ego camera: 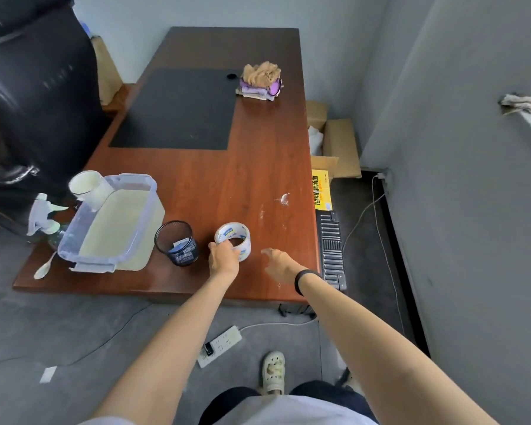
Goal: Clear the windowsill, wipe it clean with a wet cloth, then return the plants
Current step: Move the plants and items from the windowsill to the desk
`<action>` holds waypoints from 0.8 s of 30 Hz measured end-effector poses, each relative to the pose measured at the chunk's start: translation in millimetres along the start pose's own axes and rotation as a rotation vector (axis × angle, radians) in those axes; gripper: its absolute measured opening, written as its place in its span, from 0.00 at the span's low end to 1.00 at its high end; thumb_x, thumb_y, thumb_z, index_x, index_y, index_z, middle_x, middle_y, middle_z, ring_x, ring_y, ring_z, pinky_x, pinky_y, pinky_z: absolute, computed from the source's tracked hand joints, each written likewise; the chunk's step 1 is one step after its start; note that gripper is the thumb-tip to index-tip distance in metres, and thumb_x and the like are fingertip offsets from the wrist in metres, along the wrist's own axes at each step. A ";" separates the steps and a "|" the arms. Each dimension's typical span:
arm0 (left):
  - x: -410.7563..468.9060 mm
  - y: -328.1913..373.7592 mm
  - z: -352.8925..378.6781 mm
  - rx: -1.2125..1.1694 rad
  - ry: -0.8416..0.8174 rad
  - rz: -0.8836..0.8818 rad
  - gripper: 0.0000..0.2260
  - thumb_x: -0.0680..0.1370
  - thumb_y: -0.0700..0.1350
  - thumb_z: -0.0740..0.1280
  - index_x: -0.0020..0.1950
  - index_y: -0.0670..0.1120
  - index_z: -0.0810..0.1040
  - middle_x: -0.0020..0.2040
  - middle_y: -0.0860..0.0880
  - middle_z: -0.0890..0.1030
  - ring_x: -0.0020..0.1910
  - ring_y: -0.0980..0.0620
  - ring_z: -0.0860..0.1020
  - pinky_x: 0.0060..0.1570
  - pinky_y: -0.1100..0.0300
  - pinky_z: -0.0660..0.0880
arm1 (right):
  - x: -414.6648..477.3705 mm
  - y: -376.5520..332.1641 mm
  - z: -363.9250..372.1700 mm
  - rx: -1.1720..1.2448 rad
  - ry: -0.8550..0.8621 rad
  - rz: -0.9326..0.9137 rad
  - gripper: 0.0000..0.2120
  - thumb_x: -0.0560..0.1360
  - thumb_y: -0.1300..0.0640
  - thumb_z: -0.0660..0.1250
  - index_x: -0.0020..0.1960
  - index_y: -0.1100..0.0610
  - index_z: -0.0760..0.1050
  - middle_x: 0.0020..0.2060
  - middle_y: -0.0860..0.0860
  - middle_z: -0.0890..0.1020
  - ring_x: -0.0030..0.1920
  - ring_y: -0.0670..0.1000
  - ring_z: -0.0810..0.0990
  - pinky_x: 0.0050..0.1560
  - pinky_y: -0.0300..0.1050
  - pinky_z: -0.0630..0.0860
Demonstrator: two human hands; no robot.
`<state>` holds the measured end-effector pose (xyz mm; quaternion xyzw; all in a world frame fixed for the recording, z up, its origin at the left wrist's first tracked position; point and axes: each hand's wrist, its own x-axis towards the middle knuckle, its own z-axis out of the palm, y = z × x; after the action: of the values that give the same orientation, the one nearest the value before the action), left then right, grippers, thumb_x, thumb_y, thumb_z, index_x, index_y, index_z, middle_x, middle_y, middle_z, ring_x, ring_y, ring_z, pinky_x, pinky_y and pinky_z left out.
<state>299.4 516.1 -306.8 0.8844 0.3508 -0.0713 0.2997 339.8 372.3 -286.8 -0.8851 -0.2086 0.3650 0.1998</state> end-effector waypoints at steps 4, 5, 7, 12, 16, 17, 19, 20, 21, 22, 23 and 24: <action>10.3 -3.8 -3.9 -0.100 0.022 -0.050 0.07 0.73 0.34 0.62 0.45 0.32 0.78 0.50 0.30 0.78 0.52 0.34 0.76 0.47 0.50 0.72 | -2.2 -14.9 6.8 0.025 -0.033 0.004 0.27 0.78 0.64 0.56 0.76 0.60 0.56 0.74 0.55 0.61 0.73 0.53 0.62 0.70 0.42 0.60; 11.7 -4.4 -5.0 -0.123 0.022 -0.046 0.07 0.73 0.33 0.62 0.45 0.31 0.77 0.50 0.30 0.78 0.52 0.33 0.76 0.47 0.49 0.72 | -2.3 -17.7 8.1 0.035 -0.035 0.003 0.27 0.78 0.64 0.56 0.76 0.60 0.56 0.74 0.55 0.62 0.73 0.53 0.61 0.70 0.42 0.60; 13.3 -5.6 -6.1 -0.228 0.001 -0.076 0.11 0.74 0.34 0.63 0.55 0.33 0.77 0.55 0.33 0.79 0.55 0.36 0.76 0.52 0.49 0.74 | -2.7 -21.9 10.5 0.037 -0.036 0.004 0.27 0.78 0.64 0.57 0.76 0.59 0.56 0.74 0.55 0.62 0.73 0.53 0.61 0.70 0.42 0.60; 7.4 -7.2 -6.2 -0.599 -0.077 -0.135 0.26 0.78 0.36 0.60 0.75 0.48 0.61 0.68 0.46 0.71 0.63 0.46 0.74 0.62 0.55 0.70 | -1.3 -23.0 10.7 0.038 -0.032 0.029 0.28 0.78 0.63 0.57 0.76 0.58 0.55 0.73 0.56 0.63 0.72 0.54 0.63 0.68 0.42 0.62; 0.0 -5.7 -11.7 -0.852 -0.120 -0.114 0.29 0.76 0.27 0.59 0.75 0.43 0.60 0.71 0.44 0.67 0.70 0.52 0.67 0.58 0.63 0.65 | -0.4 -22.6 12.1 0.043 -0.035 0.042 0.29 0.78 0.64 0.57 0.77 0.58 0.52 0.74 0.56 0.62 0.73 0.55 0.62 0.70 0.44 0.62; -0.5 -6.4 -13.4 -0.868 -0.131 -0.107 0.27 0.76 0.27 0.58 0.74 0.41 0.63 0.71 0.43 0.67 0.71 0.52 0.66 0.59 0.64 0.64 | -0.1 -23.2 12.2 0.041 -0.038 0.038 0.30 0.77 0.65 0.57 0.77 0.58 0.52 0.74 0.56 0.61 0.74 0.54 0.60 0.71 0.45 0.61; -0.8 -5.6 -15.5 -0.808 -0.126 -0.084 0.21 0.76 0.29 0.61 0.68 0.38 0.71 0.67 0.43 0.73 0.68 0.50 0.70 0.58 0.64 0.66 | -0.7 -24.9 11.4 0.011 -0.054 0.033 0.31 0.77 0.66 0.57 0.77 0.57 0.51 0.75 0.55 0.57 0.75 0.54 0.56 0.73 0.46 0.57; -1.2 -4.9 -15.4 -0.767 -0.123 -0.074 0.18 0.75 0.30 0.64 0.64 0.38 0.75 0.63 0.42 0.77 0.64 0.49 0.74 0.57 0.63 0.69 | -1.1 -26.0 10.7 -0.010 -0.059 0.035 0.31 0.77 0.66 0.57 0.77 0.57 0.50 0.76 0.55 0.56 0.76 0.55 0.54 0.74 0.46 0.56; -2.6 -2.3 -15.2 -0.741 -0.137 -0.055 0.15 0.74 0.32 0.67 0.60 0.38 0.78 0.58 0.42 0.80 0.60 0.48 0.77 0.56 0.62 0.71 | -1.5 -26.8 9.4 -0.021 -0.059 0.043 0.31 0.77 0.66 0.56 0.77 0.58 0.50 0.75 0.56 0.57 0.76 0.55 0.54 0.74 0.47 0.56; -5.3 1.4 -14.4 -0.730 -0.172 -0.034 0.14 0.72 0.33 0.70 0.57 0.38 0.79 0.55 0.41 0.81 0.55 0.49 0.79 0.56 0.62 0.72 | -1.2 -26.7 8.1 -0.015 -0.053 0.061 0.30 0.77 0.65 0.56 0.77 0.58 0.51 0.75 0.56 0.58 0.75 0.56 0.56 0.73 0.48 0.58; -9.2 7.5 -13.2 -0.725 -0.217 -0.015 0.14 0.71 0.33 0.71 0.56 0.38 0.80 0.53 0.40 0.82 0.52 0.49 0.79 0.55 0.62 0.73 | -1.4 -26.1 5.8 0.001 -0.040 0.082 0.29 0.78 0.64 0.57 0.76 0.59 0.53 0.74 0.57 0.61 0.74 0.57 0.59 0.72 0.49 0.61; -12.4 14.7 -10.8 -0.709 -0.246 0.005 0.13 0.71 0.33 0.72 0.55 0.38 0.80 0.53 0.40 0.82 0.51 0.49 0.79 0.55 0.62 0.73 | -1.9 -23.8 2.6 0.017 -0.024 0.102 0.27 0.78 0.63 0.57 0.76 0.60 0.54 0.72 0.58 0.62 0.73 0.58 0.61 0.70 0.50 0.63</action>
<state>299.0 506.8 -286.8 0.7114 0.3128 -0.0502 0.6273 331.4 391.7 -275.4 -0.8884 -0.1625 0.3870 0.1861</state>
